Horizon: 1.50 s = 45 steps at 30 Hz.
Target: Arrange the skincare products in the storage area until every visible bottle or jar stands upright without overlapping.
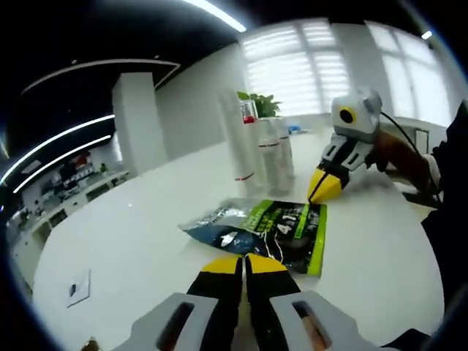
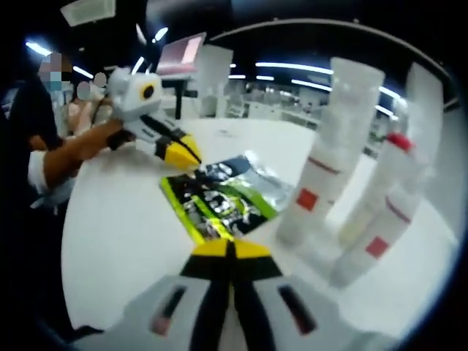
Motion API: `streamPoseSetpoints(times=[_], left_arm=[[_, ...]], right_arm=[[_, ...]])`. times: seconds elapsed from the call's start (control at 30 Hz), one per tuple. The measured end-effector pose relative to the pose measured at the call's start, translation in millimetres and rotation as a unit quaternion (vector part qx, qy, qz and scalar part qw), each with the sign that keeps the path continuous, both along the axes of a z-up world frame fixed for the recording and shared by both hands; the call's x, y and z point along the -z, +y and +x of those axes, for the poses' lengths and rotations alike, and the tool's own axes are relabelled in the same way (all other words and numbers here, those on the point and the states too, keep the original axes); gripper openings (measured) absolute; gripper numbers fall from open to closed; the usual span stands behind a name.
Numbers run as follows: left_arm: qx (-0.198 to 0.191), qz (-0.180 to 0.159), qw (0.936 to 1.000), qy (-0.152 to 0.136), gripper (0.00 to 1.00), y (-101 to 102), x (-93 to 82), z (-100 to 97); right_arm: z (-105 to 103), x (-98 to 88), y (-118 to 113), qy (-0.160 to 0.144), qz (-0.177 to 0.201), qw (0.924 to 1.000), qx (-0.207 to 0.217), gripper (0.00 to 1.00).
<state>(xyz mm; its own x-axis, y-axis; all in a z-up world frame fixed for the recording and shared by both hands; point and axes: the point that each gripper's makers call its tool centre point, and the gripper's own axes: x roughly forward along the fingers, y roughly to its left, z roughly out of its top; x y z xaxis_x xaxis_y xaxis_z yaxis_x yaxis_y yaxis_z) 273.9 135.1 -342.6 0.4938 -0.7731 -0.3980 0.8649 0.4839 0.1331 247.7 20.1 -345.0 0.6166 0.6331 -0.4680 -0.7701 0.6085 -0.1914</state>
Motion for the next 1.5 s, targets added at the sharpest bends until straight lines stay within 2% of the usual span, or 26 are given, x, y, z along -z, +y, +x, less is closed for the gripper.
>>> streamPoseSetpoints(times=[0.27,0.37,0.43,0.77,0.83,0.9,0.93,0.97,1.0,1.17,1.3,1.4,1.47,1.5], left_arm=[[0.005,0.007,1.0000,0.001,0.00,0,1.4,-0.5],[0.010,0.008,0.9999,0.004,0.00,-1,2.6,-1.5],[0.013,0.010,0.9999,0.004,0.00,-2,3.5,-2.0],[0.016,0.008,0.9998,-0.002,0.00,-2,0.8,0.3],[0.013,-0.004,0.9999,-0.008,0.00,-3,-5.7,5.0],[0.008,-0.026,0.9996,-0.009,0.00,-5,-13.7,7.3],[0.006,-0.040,0.9992,-0.007,0.00,-7,-17.9,7.7],[0.006,-0.060,0.9982,0.003,0.00,-10,-21.8,7.7],[0.007,-0.074,0.9970,0.021,0.00,-13,-23.5,8.3],[0.013,-0.050,0.9980,0.036,0.00,-25,-12.3,12.0],[0.006,-0.032,0.9984,0.047,0.00,-28,-4.1,19.4],[-0.004,-0.023,0.9980,0.059,0.00,-27,0.3,24.5],[-0.007,0.006,0.9989,0.047,0.00,-23,5.9,28.5],[-0.004,0.004,0.9991,0.042,0.00,-26,5.1,27.8]], right_arm=[[0,-0.1,-2,0.000,-0.010,1.0000,0.001,0.00],[-4,-0.8,5,0.009,0.008,0.9999,-0.009,0.00],[-1,-2.0,7,0.003,0.011,0.9999,-0.007,0.00],[1,-1.5,7,-0.001,0.004,1.0000,-0.009,0.00],[2,-2.0,6,-0.002,0.003,1.0000,-0.008,0.00],[6,-18.0,13,-0.035,0.042,0.9984,-0.015,0.00],[4,-22.4,16,-0.039,0.055,0.9975,-0.020,0.00],[3,-26.2,19,-0.036,0.069,0.9968,-0.020,0.00],[4,-27.4,19,-0.036,0.067,0.9970,-0.015,0.00],[12,-18.4,24,-0.035,0.034,0.9988,-0.010,0.00],[11,-2.6,25,-0.016,0.012,0.9998,-0.005,0.00],[8,-3.3,24,-0.011,0.021,0.9997,-0.004,0.00],[7,-2.9,23,-0.001,0.026,0.9997,-0.001,0.00],[6,-2.7,22,0.001,0.026,0.9997,-0.002,0.00]])
